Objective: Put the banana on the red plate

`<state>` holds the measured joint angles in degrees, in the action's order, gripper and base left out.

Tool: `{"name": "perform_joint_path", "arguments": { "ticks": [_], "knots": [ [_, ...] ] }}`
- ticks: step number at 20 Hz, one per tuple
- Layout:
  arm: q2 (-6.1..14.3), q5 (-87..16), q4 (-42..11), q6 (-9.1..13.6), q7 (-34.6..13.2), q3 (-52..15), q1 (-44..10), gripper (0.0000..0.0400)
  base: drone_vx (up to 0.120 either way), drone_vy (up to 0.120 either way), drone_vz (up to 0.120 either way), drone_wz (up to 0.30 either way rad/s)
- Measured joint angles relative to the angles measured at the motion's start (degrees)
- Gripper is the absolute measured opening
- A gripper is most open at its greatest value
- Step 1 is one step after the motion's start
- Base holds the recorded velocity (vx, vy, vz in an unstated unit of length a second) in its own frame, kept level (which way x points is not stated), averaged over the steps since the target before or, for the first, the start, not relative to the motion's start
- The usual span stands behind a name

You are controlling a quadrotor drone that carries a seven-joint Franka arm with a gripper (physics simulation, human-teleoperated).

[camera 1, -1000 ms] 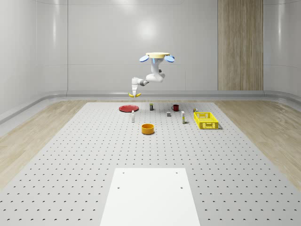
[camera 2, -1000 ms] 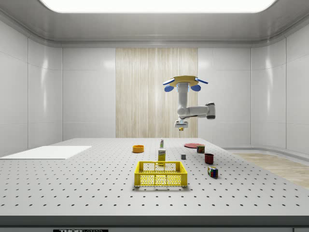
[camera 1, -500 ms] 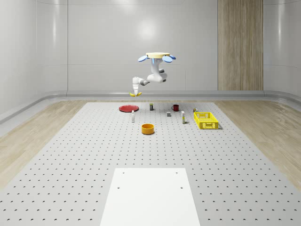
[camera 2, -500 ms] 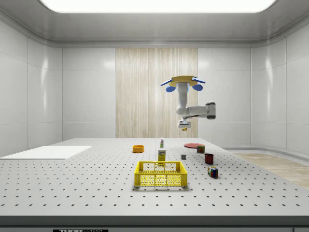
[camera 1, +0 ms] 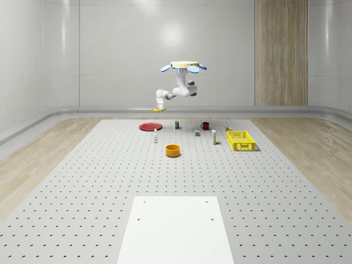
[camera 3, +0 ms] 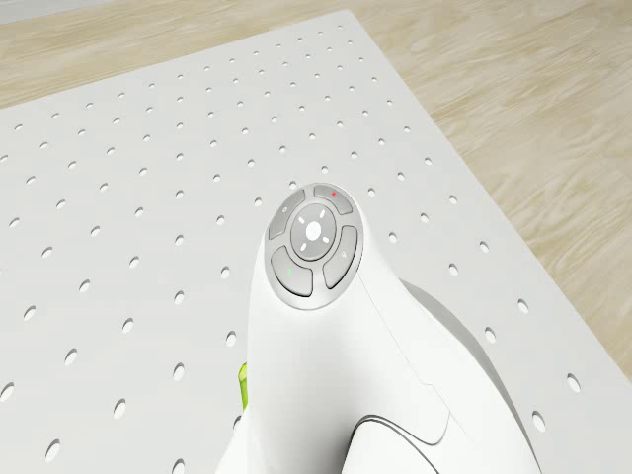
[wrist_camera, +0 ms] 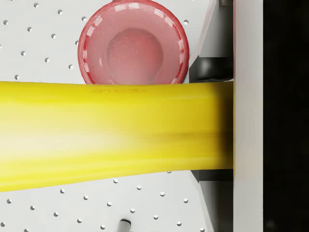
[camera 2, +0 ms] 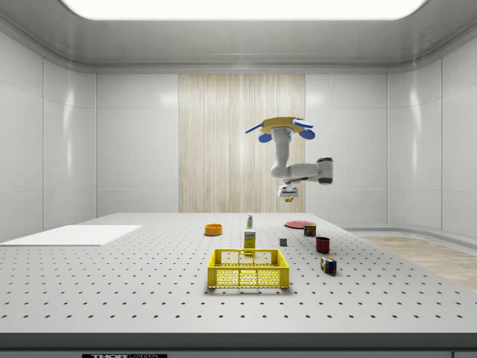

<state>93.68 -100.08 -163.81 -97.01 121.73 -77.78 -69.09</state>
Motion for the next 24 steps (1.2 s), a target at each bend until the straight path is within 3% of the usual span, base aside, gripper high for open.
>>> {"name": "perform_joint_path", "arguments": {
  "ticks": [3, 6, 16, 24],
  "knots": [
    [0.0, 0.0, 0.0, 0.0, 3.8, 0.0, 0.0, 0.0192, 0.0, 0.0, 0.0, -0.3],
    [0.0, 0.0, 0.0, 0.1, 6.9, 0.0, 0.0, 0.0192, 0.0, 0.0, 0.0, 0.0],
    [-0.2, -0.1, 0.0, 0.3, 10.5, 0.0, 0.1, 0.0192, 0.108, 0.0, -0.004, 0.0],
    [-0.4, -0.1, 0.0, 0.4, 10.7, 0.0, 0.1, 0.0192, 0.12, 0.0, -0.12, 0.0]
  ]
}}
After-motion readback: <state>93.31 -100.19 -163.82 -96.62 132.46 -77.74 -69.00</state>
